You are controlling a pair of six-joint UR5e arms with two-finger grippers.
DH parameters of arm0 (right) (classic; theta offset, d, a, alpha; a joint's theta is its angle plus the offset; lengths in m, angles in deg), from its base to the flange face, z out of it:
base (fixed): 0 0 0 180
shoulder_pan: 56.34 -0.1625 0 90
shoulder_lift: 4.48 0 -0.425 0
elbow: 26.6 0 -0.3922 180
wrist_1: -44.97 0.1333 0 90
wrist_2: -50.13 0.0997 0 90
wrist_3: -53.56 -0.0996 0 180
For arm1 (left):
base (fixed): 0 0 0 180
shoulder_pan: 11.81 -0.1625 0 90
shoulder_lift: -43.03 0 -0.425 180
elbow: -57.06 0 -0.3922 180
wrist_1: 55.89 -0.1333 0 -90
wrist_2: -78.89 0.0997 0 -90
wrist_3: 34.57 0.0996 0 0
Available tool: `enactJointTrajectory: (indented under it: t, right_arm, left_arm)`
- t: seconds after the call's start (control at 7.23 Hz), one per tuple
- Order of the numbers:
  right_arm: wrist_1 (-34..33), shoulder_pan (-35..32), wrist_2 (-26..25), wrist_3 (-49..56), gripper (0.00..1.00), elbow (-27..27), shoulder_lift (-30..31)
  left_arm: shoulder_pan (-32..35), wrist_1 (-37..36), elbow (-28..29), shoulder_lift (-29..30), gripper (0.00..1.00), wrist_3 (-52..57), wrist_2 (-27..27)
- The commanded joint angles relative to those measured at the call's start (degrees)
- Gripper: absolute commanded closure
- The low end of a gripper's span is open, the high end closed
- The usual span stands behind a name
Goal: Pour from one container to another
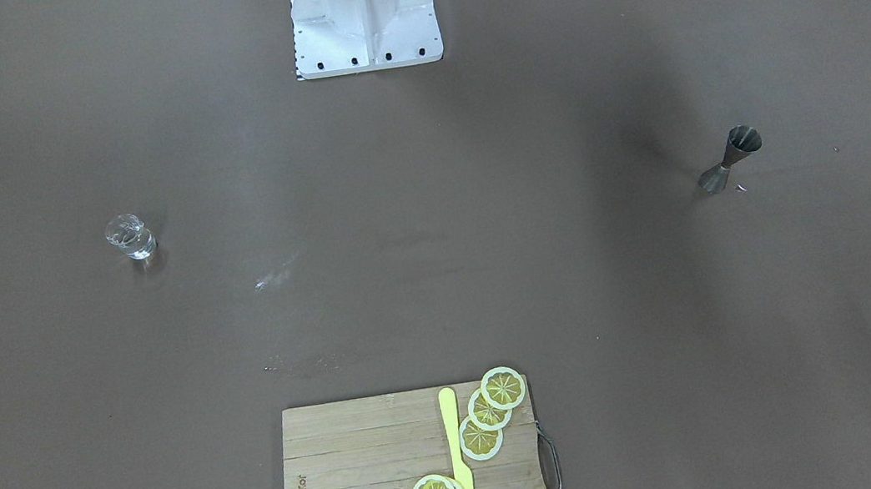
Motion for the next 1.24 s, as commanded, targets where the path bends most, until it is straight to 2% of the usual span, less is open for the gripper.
enactJointTrajectory:
  t: [0.0,0.14,0.41,1.11]
  right_arm:
    - [0.2,0.0,-0.3,0.1,0.00,0.5,-0.1]
    - [0.2,0.0,-0.3,0.1,0.00,0.5,-0.1]
    - [0.2,0.0,-0.4,0.2,0.00,0.4,-0.1]
    - [0.2,0.1,-0.4,0.2,0.00,0.4,-0.2]
  left_arm:
    - [-0.1,2.4,-0.4,-5.7,0.02,-0.2,-0.9]
    - [0.8,3.7,-1.5,-7.4,0.02,-0.2,-0.9]
    - [1.2,3.4,-1.3,-6.9,0.02,-0.5,1.0]
    - [3.2,3.4,-1.2,-8.7,0.02,-0.8,0.9]
